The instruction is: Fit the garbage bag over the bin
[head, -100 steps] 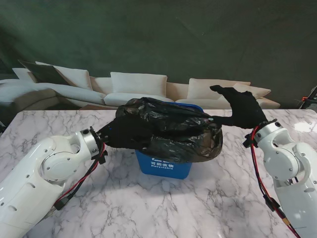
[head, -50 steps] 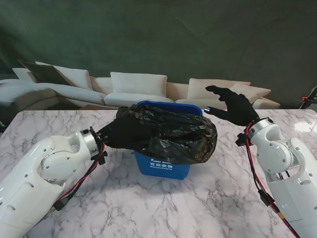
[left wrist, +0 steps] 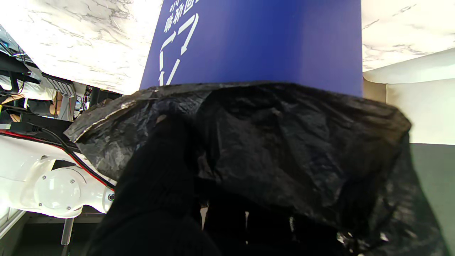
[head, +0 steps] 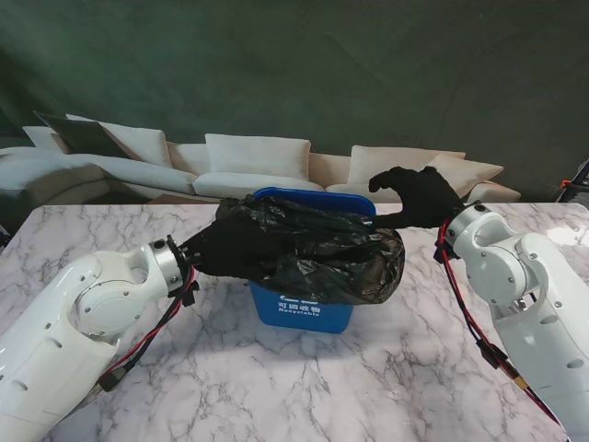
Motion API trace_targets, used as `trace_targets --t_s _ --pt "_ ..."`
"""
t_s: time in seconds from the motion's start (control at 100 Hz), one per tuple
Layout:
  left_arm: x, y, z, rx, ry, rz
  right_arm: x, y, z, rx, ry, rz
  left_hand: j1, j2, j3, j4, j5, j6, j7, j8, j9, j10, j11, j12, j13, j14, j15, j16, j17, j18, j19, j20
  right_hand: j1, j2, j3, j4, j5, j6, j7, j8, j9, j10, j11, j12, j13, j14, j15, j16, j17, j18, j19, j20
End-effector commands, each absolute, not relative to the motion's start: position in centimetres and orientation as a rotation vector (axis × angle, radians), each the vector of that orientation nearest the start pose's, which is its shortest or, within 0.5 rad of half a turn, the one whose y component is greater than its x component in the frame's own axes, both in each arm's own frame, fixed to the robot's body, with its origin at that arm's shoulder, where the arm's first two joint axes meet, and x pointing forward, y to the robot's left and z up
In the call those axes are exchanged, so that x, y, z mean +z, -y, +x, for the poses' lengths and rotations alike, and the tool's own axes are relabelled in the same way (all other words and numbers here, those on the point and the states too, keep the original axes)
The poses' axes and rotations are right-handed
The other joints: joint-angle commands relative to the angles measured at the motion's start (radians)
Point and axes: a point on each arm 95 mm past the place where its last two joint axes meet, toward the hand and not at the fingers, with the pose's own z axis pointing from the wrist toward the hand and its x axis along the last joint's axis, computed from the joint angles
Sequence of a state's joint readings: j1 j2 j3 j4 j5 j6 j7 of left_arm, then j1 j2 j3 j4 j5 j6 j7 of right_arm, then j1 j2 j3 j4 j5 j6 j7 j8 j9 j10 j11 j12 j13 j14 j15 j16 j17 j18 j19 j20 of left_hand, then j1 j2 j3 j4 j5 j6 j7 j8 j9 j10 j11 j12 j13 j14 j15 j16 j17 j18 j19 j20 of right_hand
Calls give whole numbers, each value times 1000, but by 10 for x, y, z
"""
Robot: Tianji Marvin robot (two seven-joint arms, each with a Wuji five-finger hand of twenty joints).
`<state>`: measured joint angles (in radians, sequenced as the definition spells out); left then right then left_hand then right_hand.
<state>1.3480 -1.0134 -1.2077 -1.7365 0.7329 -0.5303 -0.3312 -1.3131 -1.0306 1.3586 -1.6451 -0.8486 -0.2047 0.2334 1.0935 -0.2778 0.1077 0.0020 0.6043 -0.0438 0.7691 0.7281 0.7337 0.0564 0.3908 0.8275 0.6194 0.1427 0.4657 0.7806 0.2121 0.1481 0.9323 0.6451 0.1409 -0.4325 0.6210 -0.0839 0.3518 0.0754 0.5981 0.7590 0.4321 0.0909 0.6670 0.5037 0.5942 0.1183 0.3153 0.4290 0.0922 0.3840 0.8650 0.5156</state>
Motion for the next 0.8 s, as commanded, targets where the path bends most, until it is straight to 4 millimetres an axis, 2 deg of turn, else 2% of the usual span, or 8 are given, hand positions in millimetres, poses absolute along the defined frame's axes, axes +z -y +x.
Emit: trace_targets --t_s 0.0,0.06,0.1,0.17,0.22,0.27,0.32,0.79 --pt "-211 45 416 -1877 -1982 -732 -186 40 473 1564 -1522 1020 48 -7 12 9 32 -15 32 -3 22 -17 -10 22 17 -9 23 11 4 25 38 15 40 -47 21 6 2 -44 65 49 40 -43 84 76 42 -30 72 49 5 19 23 6" --pt "-211 45 416 -1878 -1982 -732 -186 38 475 1559 -1529 1006 48 -7 12 9 32 -15 32 -3 24 -18 -10 24 17 -9 23 11 4 25 38 15 144 -57 -11 18 29 -92 145 79 115 -77 158 149 101 -55 161 100 27 27 48 11" --pt "-211 45 415 -1880 -1982 -733 -187 36 476 1561 -1534 1006 48 -8 12 9 32 -15 32 -3 25 -19 -11 24 17 -8 23 11 4 24 38 14 262 -52 -61 31 55 -127 204 87 174 -101 210 205 141 -73 226 133 34 32 57 6" --pt "-211 46 415 -1883 -1981 -733 -187 35 477 1562 -1546 998 47 -7 12 8 32 -16 32 -4 26 -20 -12 26 18 -10 23 12 4 25 37 14 381 -58 -59 50 134 -186 266 91 300 -132 280 256 235 -103 326 177 56 48 70 5" --pt "-212 46 415 -1884 -1981 -731 -187 34 478 1573 -1547 997 46 -7 12 8 32 -16 33 -3 27 -20 -13 27 20 -9 24 12 4 25 37 14 464 -132 114 -33 151 -265 420 -54 409 -162 327 316 318 -122 410 204 77 56 86 -6" --pt "-212 46 416 -1887 -1981 -732 -187 33 480 1597 -1539 1000 46 -7 12 8 32 -16 33 -4 28 -20 -13 27 20 -10 24 12 4 26 38 14 490 -146 250 -79 193 -302 476 -103 495 -176 349 337 390 -134 452 213 101 63 98 -11" --pt "-211 46 416 -1888 -1982 -732 -187 31 481 1626 -1523 1013 45 -7 12 8 31 -14 33 -4 29 -20 -14 28 19 -9 24 12 4 25 38 13 507 -128 284 -103 235 -318 486 -119 540 -179 366 338 428 -136 483 224 122 62 111 -9" --pt "-212 49 416 -1899 -2011 -711 -163 25 492 1750 -1346 1019 46 -12 17 8 42 -33 37 -7 48 -28 -21 35 32 -17 25 12 12 22 39 11 584 -24 263 -132 233 -381 512 -117 555 -185 385 366 440 -120 544 253 192 30 196 29"
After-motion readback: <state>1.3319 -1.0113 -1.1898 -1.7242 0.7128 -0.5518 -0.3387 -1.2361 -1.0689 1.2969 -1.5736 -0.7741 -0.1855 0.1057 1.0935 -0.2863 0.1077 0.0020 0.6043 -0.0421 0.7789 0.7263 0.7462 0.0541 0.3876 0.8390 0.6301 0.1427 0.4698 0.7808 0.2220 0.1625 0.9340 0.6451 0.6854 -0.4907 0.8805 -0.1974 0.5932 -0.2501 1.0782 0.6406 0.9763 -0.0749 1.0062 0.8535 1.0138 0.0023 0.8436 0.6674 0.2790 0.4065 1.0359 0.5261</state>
